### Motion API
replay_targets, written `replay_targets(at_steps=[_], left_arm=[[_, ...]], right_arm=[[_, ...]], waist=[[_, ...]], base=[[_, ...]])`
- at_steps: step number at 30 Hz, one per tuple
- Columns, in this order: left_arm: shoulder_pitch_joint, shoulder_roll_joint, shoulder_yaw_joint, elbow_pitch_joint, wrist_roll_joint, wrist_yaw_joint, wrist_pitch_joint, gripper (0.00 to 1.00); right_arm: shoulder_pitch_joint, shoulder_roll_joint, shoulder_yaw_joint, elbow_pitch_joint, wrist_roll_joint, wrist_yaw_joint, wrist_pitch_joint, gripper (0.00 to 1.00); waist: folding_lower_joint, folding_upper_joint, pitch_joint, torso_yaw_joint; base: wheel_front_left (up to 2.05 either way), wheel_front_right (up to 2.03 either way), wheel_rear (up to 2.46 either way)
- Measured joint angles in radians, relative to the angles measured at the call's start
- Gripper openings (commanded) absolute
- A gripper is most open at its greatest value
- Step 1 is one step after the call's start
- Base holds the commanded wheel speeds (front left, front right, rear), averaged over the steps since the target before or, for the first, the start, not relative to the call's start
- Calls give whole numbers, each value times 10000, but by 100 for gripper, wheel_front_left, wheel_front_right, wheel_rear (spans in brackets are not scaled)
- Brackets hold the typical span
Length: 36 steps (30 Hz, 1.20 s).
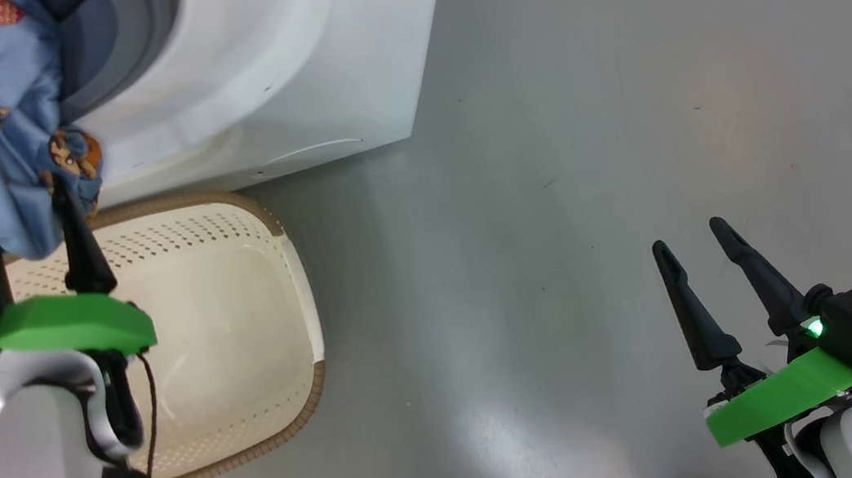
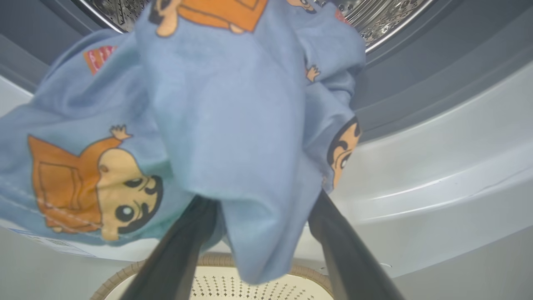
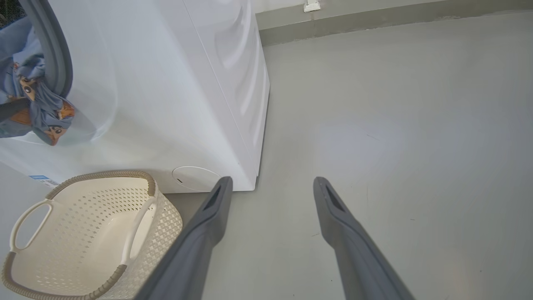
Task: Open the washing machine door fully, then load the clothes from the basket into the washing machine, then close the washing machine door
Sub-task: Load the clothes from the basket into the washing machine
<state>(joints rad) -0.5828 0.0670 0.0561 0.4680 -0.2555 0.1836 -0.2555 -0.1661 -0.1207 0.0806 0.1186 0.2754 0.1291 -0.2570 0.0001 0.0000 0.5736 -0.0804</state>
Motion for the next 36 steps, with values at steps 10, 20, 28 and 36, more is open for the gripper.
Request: replay_targets(at_steps=[10, 20, 28, 36], left_arm=[[-834, -140, 431, 811, 374, -50, 0, 100], [-1185, -167, 903, 1045, 690, -50, 0, 55], [-1168, -293, 1218, 1022, 759, -201, 4, 0], [-696, -385, 1289, 209, 744, -211, 0, 0]], right_arm=[[-38, 0, 65, -15, 0, 0, 0, 100], [-39, 4, 86, -44, 0, 0, 0, 100], [-40, 69, 58, -33, -17, 0, 2, 100], [-43, 184, 77, 52, -17, 0, 0, 100]], waist=[[0, 0, 186, -236], [0, 0, 357, -401], [0, 0, 304, -281], [-2, 0, 90, -28]], base=[[0, 0, 0], [0, 0, 0], [0, 0, 0], [0, 0, 0]])
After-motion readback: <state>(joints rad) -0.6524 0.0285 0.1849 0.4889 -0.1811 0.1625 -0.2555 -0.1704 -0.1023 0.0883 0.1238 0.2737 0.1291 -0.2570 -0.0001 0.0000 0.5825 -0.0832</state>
